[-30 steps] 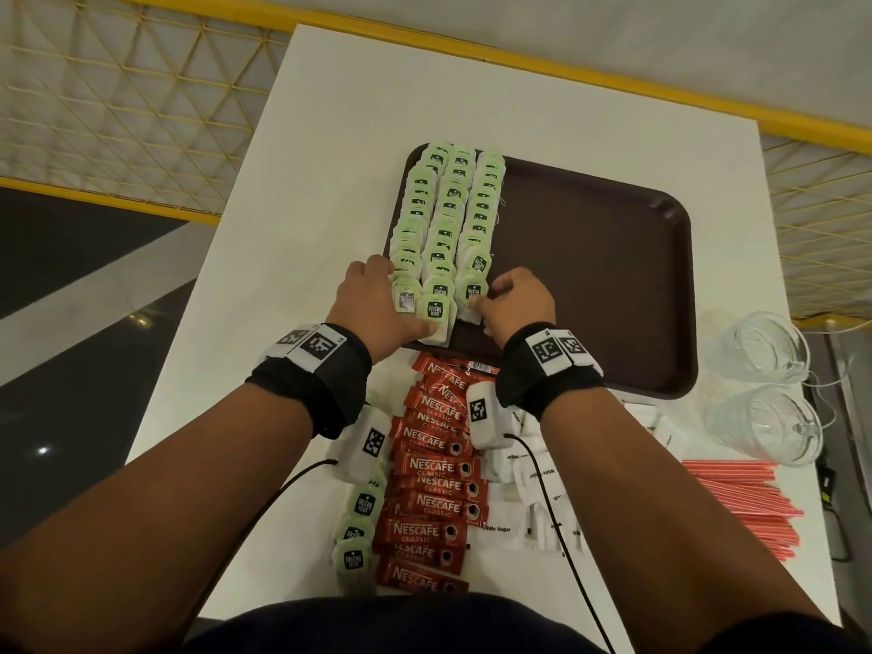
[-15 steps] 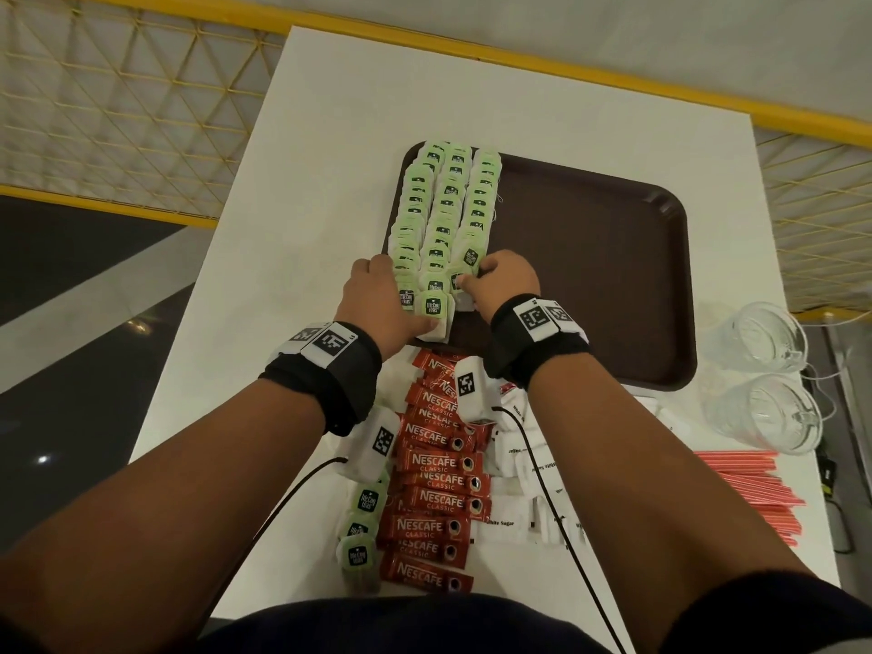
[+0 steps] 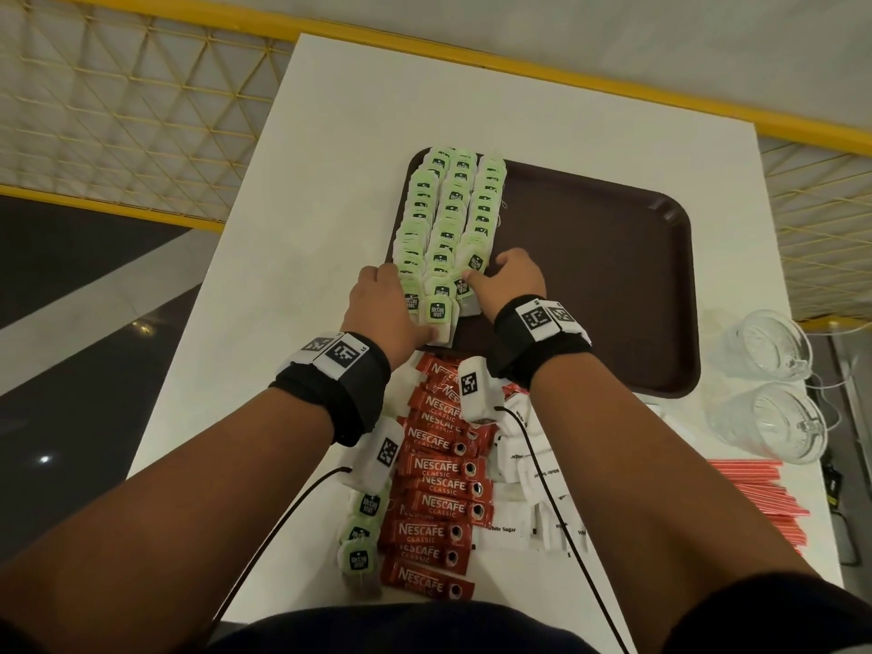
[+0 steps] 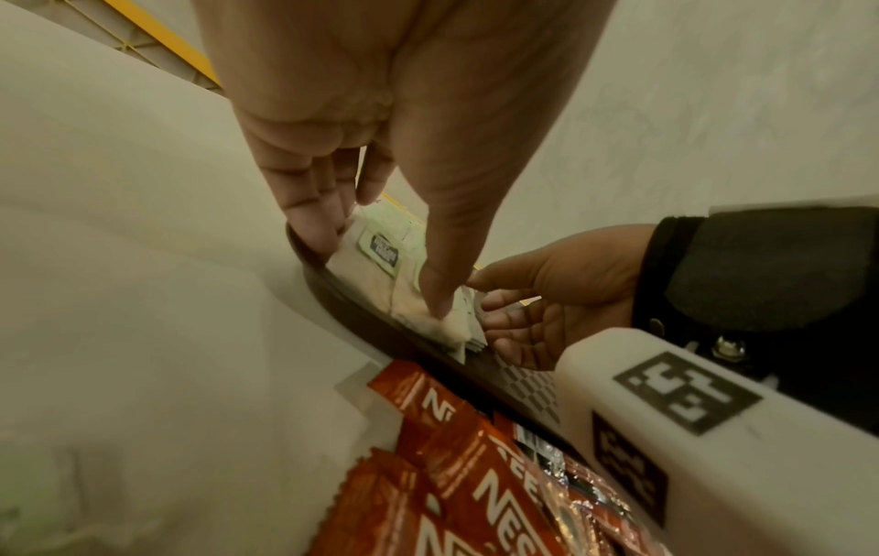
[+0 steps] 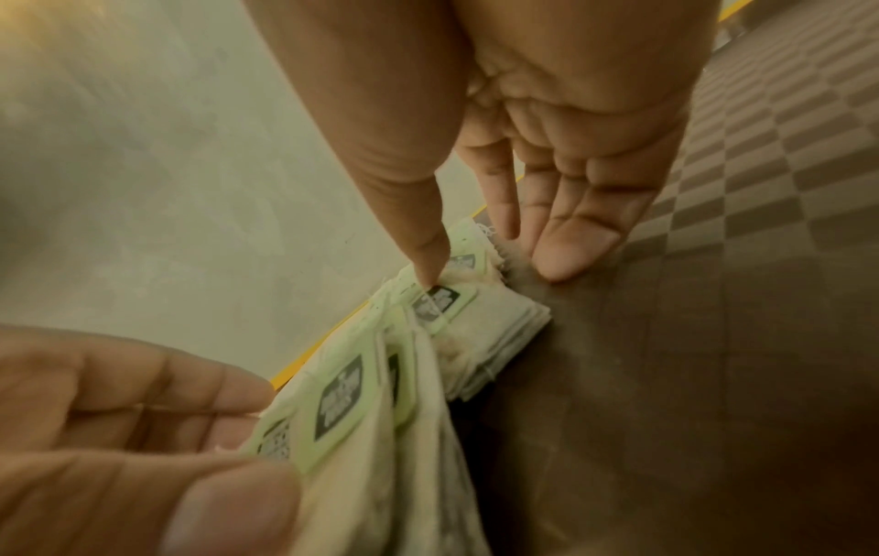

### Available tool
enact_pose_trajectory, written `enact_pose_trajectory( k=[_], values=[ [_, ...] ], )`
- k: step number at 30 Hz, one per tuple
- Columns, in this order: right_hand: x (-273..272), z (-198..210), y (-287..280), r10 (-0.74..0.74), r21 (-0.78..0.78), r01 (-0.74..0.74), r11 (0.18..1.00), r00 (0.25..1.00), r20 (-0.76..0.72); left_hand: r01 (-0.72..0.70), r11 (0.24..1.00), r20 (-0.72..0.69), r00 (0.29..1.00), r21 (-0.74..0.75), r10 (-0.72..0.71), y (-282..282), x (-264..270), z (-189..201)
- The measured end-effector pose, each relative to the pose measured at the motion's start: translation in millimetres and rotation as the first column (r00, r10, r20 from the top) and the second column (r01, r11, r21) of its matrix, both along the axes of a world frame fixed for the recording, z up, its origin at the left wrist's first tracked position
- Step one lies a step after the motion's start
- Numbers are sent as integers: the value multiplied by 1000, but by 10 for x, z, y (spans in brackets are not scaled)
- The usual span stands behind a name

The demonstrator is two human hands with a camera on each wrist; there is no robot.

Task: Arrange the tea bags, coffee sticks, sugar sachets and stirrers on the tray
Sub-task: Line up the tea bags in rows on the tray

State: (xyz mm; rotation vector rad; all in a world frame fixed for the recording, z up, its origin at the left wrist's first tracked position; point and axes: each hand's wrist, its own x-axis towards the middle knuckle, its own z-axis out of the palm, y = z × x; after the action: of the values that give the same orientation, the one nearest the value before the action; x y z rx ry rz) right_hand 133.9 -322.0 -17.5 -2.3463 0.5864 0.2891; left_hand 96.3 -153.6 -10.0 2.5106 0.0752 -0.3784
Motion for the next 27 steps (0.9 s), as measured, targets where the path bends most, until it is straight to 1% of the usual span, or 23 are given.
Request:
enact_pose_trajectory(
  k=[2,4,6,8,11,12,14,15,18,21,27],
  values=[
    [41,21,-17,-34,3,34,999,999,16,2,1000,2,1000,-2,-2,2,-1,-6],
    [106,56,-11,-52,50,52,997,999,2,4,1000,3,1000,-1,-4,-6,-6,-4],
    [160,74,6,-5,76,6,997,1000,-11,6,1000,6,1000,5,-6,-18,-12,3],
    [170,85,-4,46,46,-45,998,999,-24,8,1000,8,1000,9,-8,-29,-16,4],
    [93,102,-79,53,-9,-53,999,999,-1,9,1000,10,1000,13,-9,-31,-15,-1],
    [55,99,-99,76,-38,-75,996,997,9,9,1000,10,1000,16,-9,-31,-14,-3],
    [-9,63,-119,137,-66,-138,988,990,-33,6,1000,7,1000,20,-6,-35,-12,-3],
    [-26,25,-122,145,-56,-148,987,988,-62,6,1000,7,1000,21,-6,-37,-12,0],
    [-61,-29,-98,146,-25,-148,989,986,-80,8,1000,3,1000,23,-8,-45,-12,9],
    [-86,-23,-71,157,-44,-163,986,982,-104,11,1000,6,1000,22,-11,-48,-14,14],
    [-95,17,-110,116,-37,-122,992,985,-124,6,1000,-3,1000,8,-6,-44,-13,21]
  ],
)
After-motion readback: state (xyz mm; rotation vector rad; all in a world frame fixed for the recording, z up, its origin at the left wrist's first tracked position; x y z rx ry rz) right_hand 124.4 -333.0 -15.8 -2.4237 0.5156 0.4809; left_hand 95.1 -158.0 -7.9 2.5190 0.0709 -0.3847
